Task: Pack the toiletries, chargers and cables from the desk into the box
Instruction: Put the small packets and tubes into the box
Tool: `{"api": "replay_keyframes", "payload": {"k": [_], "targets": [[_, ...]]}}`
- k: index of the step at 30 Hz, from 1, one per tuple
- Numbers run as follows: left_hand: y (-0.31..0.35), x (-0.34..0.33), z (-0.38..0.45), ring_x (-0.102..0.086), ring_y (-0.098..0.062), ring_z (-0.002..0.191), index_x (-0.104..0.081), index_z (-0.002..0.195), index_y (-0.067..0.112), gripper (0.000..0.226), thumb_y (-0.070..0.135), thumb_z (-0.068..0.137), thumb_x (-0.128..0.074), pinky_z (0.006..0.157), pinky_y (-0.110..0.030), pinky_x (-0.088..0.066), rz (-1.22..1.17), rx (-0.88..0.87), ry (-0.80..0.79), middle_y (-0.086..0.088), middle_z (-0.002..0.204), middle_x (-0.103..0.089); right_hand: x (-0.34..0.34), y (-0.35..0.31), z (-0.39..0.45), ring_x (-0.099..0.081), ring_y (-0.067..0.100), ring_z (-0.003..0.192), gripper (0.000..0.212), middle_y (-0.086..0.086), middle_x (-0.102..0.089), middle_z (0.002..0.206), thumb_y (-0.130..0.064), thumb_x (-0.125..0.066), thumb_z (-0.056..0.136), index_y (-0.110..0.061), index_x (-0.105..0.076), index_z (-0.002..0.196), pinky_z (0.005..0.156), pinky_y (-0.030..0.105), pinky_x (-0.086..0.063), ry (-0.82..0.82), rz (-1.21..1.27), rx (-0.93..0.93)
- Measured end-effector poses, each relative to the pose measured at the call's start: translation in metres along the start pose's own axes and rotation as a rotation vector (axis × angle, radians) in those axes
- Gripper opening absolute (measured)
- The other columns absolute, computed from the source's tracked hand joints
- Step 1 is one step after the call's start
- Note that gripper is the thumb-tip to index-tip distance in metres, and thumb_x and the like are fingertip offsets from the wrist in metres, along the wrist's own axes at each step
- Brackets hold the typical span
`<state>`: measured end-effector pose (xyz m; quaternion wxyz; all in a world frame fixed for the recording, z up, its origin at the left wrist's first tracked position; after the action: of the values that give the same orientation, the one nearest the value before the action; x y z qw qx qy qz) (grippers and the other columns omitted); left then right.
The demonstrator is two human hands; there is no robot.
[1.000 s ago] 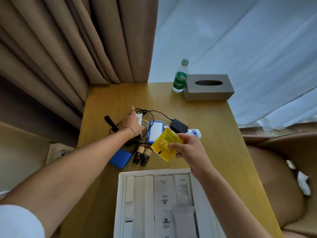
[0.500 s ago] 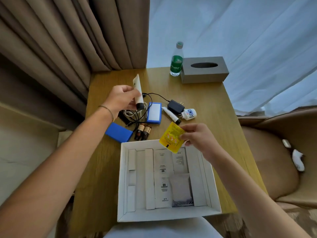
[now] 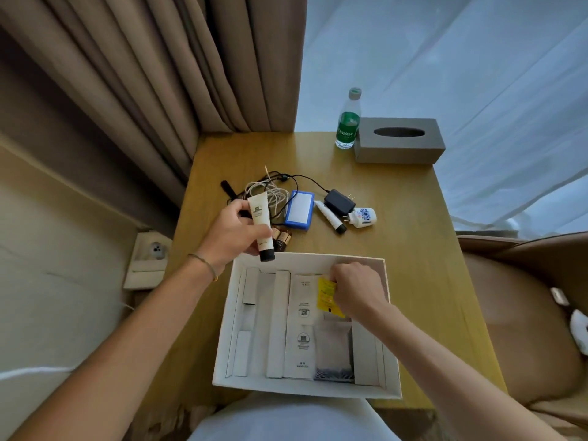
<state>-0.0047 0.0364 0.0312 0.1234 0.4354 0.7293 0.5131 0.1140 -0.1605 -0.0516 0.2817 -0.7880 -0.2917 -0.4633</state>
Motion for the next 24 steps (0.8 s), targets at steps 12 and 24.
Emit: {"api": "replay_keyframes", "payload": {"k": [12,24], "targets": [[-0.053,-0.038,-0.038,-0.069,-0.017,0.083,-0.057,0.102,0.030,0.028,0.018,0.084,-0.076,0.066,-0.041,-0.063,0.539,-0.109,-0.237,0.000,0.095,-0.065,-0.011,-0.014,-0.008,-0.052,0.015,0.061,0.020,-0.005,-0.047,0.066,-0.006,-0.056,0.088,-0.020,-0.054,0.073,0.053,0.028,-0.043,0.071,-0.083,0.161],[-0.135,-0.076,-0.031,-0.055,-0.018,0.090,-0.061,0.119,0.018,0.022,0.022,0.098,-0.054,0.076,-0.028,-0.042,0.955,0.040,-0.364,0.000,0.101,-0.059,-0.022,-0.032,-0.027,-0.067,0.012,0.091,0.024,-0.001,-0.074,0.114,-0.022,-0.056,0.096,-0.022,-0.071,0.115,0.076,0.023,-0.054,0.073,0.219,0.273]]}}
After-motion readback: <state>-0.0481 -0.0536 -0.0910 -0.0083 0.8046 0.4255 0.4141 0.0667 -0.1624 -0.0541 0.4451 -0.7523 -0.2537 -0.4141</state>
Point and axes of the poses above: each hand's wrist, its own z-axis towards the middle knuckle, its own x-axis out of the back of the hand, y = z × x, the point moved 8 cm from there along z, towards the middle knuckle
